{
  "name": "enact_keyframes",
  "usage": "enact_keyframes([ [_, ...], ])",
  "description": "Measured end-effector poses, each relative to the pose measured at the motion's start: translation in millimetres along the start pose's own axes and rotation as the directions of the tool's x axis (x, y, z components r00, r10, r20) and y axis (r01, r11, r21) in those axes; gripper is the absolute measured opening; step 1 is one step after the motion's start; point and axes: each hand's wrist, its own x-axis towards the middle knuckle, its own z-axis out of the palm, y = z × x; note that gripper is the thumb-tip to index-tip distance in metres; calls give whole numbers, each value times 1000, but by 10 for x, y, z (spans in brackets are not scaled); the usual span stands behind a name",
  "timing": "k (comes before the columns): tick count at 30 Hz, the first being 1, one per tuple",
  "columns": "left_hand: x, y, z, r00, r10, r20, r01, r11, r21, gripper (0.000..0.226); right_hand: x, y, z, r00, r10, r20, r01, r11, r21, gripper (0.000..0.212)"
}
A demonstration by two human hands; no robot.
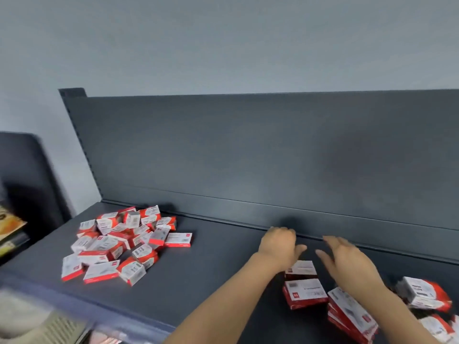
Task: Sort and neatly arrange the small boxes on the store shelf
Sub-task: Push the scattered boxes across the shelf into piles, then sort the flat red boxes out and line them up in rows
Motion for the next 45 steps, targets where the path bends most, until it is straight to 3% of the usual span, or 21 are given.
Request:
enact_keyframes([
  [4, -273, -321, -197, 990, -42, -137, 43, 999, 8, 43, 72, -513, 35, 995, -92, -26, 94, 993, 78, 52],
  [13, -939, -1488, -599, 963, -170, -210, 174, 985, -1, 38, 89, -1857, 371, 955, -284, 81, 276, 956, 101, 50],
  [19, -1447, -2496, -865, 949, -234, -212, 219, 971, -92, 39, 55, -2891, 769, 945, -308, 115, 285, 942, 180, 45],
  [24, -1766, -3143, -879, 968, -193, -162, 174, 977, -121, 54, 78, -3482, 1087, 954, -256, 158, 225, 955, 191, 34],
  [30, -1858, -3262, -731, 982, -119, -146, 105, 989, -103, 48, 131, -3693, 1251, 974, -122, 189, 96, 986, 140, 42],
  [33, -1860, -3280, -654, 990, -83, -110, 67, 988, -141, 59, 164, -3691, 1311, 975, -87, 204, 57, 987, 151, 49],
  [38, -1853, -3254, -617, 998, -62, -23, 57, 985, -162, 63, 188, -3668, 1346, 967, -99, 236, 44, 973, 227, 26],
  [45, -1837, -3271, -674, 997, -43, 71, 41, 999, 21, 62, 206, -3469, 1219, 956, -97, 275, 63, 990, 130, 28],
])
